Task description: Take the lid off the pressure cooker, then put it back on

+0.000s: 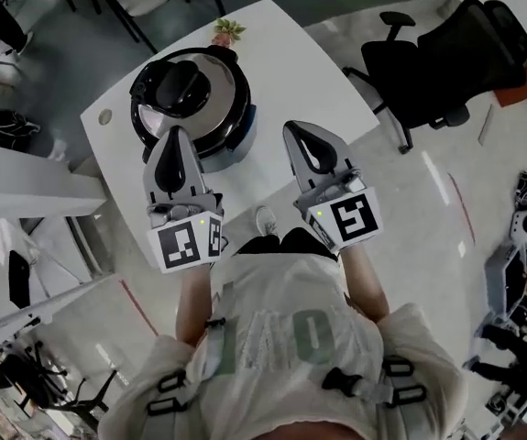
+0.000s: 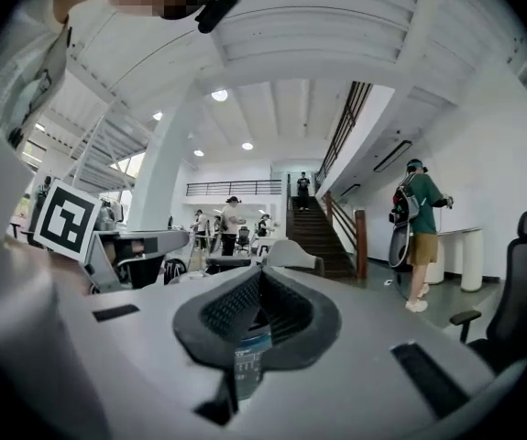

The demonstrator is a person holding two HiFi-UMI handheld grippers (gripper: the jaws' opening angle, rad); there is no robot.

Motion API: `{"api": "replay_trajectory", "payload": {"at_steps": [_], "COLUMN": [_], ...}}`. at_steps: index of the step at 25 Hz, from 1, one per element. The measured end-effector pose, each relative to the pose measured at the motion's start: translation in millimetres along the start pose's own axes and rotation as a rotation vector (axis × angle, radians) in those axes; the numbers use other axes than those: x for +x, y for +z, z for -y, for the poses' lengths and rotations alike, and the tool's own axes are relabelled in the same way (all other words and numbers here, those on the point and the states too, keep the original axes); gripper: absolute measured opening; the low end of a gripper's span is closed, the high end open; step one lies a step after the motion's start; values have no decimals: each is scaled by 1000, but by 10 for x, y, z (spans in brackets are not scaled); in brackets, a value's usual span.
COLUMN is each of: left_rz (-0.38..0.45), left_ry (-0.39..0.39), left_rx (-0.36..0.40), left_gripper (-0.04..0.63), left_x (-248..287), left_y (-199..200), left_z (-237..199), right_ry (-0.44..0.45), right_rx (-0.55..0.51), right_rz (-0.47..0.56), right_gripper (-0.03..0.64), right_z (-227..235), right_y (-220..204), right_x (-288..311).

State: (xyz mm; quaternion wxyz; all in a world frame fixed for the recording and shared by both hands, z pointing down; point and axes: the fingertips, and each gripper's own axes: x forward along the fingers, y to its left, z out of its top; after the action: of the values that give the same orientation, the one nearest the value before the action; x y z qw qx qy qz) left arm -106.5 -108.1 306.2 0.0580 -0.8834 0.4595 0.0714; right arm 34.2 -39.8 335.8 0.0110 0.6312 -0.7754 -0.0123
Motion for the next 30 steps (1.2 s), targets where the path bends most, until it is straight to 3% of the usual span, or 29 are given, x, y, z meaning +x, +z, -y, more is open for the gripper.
{"api": "replay_trajectory", "payload": {"at_steps": [8, 20, 30], "left_rz": [-25, -32, -35], "left_ry": [165, 423, 517], "left_rx": [34, 97, 119], "left_gripper": [17, 17, 17], "left_x": [145, 311, 391], "left_y": [-45, 60, -19], "left_z": [-318, -431, -379], "right_ry": [142, 355, 436], "right_rx": [10, -6, -1], "right_rz": [-15, -21, -12], "right_gripper": [2, 5, 5], "right_z": [170, 579, 698], "right_y": [-18, -1, -22], "right_x": [577, 1173, 1364]}}
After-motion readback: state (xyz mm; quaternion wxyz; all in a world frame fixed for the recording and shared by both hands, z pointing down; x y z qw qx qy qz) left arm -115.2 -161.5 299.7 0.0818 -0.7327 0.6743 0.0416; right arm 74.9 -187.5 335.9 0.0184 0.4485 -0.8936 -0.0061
